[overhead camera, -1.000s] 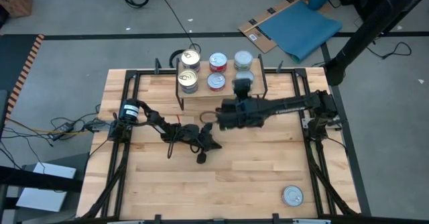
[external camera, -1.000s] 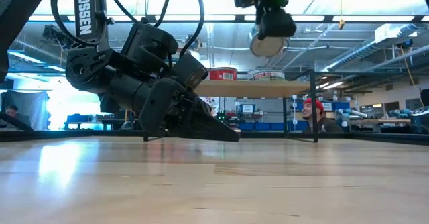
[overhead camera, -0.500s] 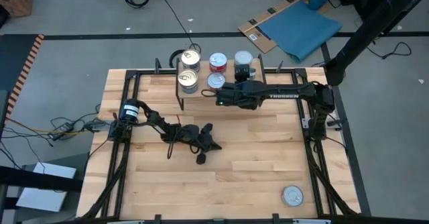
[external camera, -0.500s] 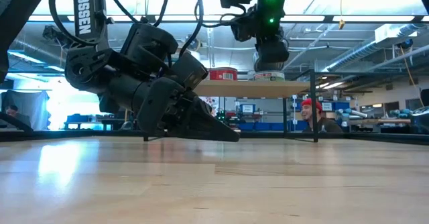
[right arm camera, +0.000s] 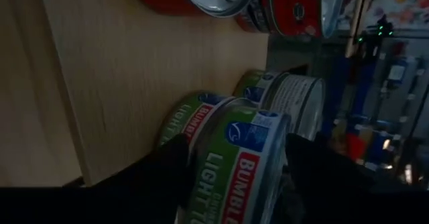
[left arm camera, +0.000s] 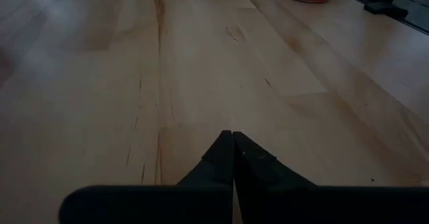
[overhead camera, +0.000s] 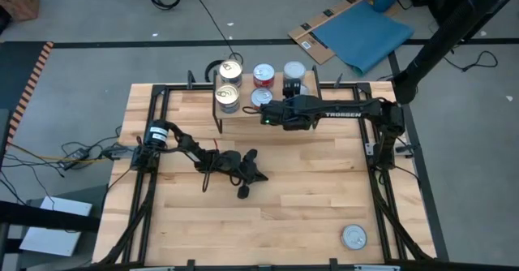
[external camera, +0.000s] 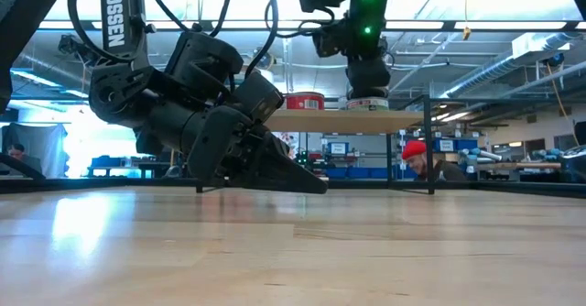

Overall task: Stack canned seafood by type on shelf
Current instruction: Stack the green tuna can on top of the other green tuna can on the shelf, then adjust the green tuna cans on the shelf

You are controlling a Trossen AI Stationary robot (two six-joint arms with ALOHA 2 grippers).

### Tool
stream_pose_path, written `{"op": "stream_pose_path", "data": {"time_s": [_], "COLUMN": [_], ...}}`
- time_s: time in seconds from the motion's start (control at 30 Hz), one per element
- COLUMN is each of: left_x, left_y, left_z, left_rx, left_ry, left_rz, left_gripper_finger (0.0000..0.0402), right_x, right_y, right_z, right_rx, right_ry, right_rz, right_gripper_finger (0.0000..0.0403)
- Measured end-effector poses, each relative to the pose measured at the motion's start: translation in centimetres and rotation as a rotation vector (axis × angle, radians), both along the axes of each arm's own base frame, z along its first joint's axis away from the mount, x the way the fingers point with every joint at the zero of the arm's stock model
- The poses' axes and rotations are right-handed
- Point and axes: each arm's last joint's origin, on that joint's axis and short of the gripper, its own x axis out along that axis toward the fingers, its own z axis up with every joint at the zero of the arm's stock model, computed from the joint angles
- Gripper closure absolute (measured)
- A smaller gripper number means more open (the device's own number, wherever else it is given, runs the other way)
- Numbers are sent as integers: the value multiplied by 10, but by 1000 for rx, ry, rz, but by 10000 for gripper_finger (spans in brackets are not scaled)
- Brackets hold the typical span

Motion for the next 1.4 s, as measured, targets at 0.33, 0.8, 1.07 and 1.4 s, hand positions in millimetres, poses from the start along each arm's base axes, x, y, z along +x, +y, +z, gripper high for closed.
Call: {"op": "stream_pose_path", "data": {"time_s": [0.33, 0.8, 1.07, 1.4], "left_x": [0, 0, 0, 0], "left_y": [0, -1, -1, -1], "left_z": [0, 0, -1, -1], "left_rx": [-7, -13, -13, -25], "left_ry": [1, 2, 8, 12], "left_rz": [-12, -24, -24, -20], "left_gripper_finger": [396, 396, 396, 396], "right_x": [-4, -8, -12, -45], "right_y": [-17, -24, -5, -29], "right_z": [-1, 2, 16, 60], "right_rx": [39, 34, 27, 210], "right_ry": [-24, -27, -77, -489], "right_rz": [-57, -80, -40, -227], "right_gripper_finger": [116, 121, 133, 256]}}
